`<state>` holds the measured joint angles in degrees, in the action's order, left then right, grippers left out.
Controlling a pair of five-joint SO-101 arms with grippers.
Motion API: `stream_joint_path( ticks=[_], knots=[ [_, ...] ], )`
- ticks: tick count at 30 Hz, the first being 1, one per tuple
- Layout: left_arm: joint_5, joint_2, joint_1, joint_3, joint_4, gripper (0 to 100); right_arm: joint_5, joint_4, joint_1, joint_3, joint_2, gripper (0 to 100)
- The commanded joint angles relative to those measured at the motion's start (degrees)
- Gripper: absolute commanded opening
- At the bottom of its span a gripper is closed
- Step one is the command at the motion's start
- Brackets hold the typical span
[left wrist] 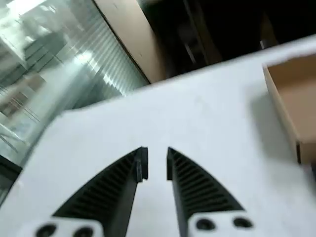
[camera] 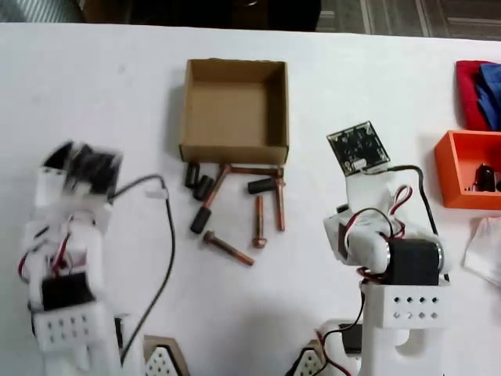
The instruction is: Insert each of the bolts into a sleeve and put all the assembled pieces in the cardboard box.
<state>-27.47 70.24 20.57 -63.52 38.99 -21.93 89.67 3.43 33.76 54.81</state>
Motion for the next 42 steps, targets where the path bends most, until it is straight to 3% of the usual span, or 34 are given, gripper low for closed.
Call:
stream_joint_path(
  ticks=[1, 7, 12, 16, 20, 26, 28, 34, 40, 42],
  knots=[
    [-2.2, -9.8, -1.0, 5.8, 9.8, 18, -0.1, 0.3, -0.6, -3.0, 1.5, 2.0],
    [-2.4, -13.0, -4.5, 5.8, 16.8, 19, -0.1, 0.0, -0.3, -2.8, 1.5, 2.0],
    [-15.5, -14.5, -19.3, 3.7, 24.6, 19, -0.1, 0.2, -0.3, -2.8, 1.5, 2.0],
    [-13.0, -17.3, -25.1, 3.2, 25.1, 23, -0.1, 0.7, -0.6, -2.8, 1.5, 2.0],
    [2.2, -22.7, -25.1, 3.5, 22.2, 30, -0.1, 1.5, -1.4, -3.1, 1.5, 2.0],
    [38.9, -29.1, -25.5, 3.5, 18.9, 31, -0.1, 1.1, -10.6, -3.1, 1.5, 2.0],
    [47.7, -29.7, -25.6, 3.5, 17.5, 31, -0.2, 1.1, -12.4, -3.0, 1.5, 2.0],
    [52.4, -29.7, -29.9, -0.5, 13.5, 31, -1.7, 1.5, -13.1, -2.7, 1.5, 2.0],
    [70.1, -30.2, -38.2, -0.7, 9.2, 31, -1.6, 1.5, -13.1, -2.7, 1.5, 2.0],
    [73.1, -30.2, -42.0, -1.7, 8.4, 31, -1.6, 1.5, -13.1, -2.7, 1.5, 2.0]
  ],
)
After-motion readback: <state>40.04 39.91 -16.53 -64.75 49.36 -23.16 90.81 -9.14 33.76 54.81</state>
